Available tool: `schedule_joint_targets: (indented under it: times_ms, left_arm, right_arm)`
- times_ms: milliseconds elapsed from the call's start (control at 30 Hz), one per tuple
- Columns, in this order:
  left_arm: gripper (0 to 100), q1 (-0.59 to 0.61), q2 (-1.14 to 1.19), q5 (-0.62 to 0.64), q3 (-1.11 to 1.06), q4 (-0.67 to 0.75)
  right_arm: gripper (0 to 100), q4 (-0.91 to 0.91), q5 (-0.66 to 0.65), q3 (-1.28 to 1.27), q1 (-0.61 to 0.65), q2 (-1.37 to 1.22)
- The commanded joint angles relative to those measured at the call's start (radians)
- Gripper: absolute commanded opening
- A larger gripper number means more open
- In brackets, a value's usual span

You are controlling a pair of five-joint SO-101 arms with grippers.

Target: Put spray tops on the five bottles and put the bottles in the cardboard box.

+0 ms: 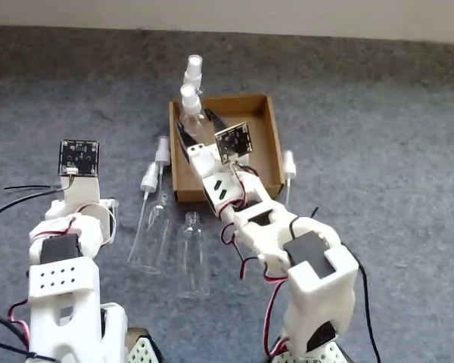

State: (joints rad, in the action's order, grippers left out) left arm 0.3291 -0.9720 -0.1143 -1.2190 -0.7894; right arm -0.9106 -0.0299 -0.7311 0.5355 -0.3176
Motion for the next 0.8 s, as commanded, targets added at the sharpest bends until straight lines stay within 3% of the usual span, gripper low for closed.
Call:
schedule_joint_targets:
  times_ms: [0,767]
  left_arm:
    - [16,0.002,-0.021,0.000,-0.004,0.020]
    - [16,0.002,-0.021,0.000,-0.004,0.020]
  right_arm:
    - [0.3,-0.028,0.009,0.088,-0.019,-0.015]
    - [4.0,-0.021,0.003,0.088,-0.018,-0.033]
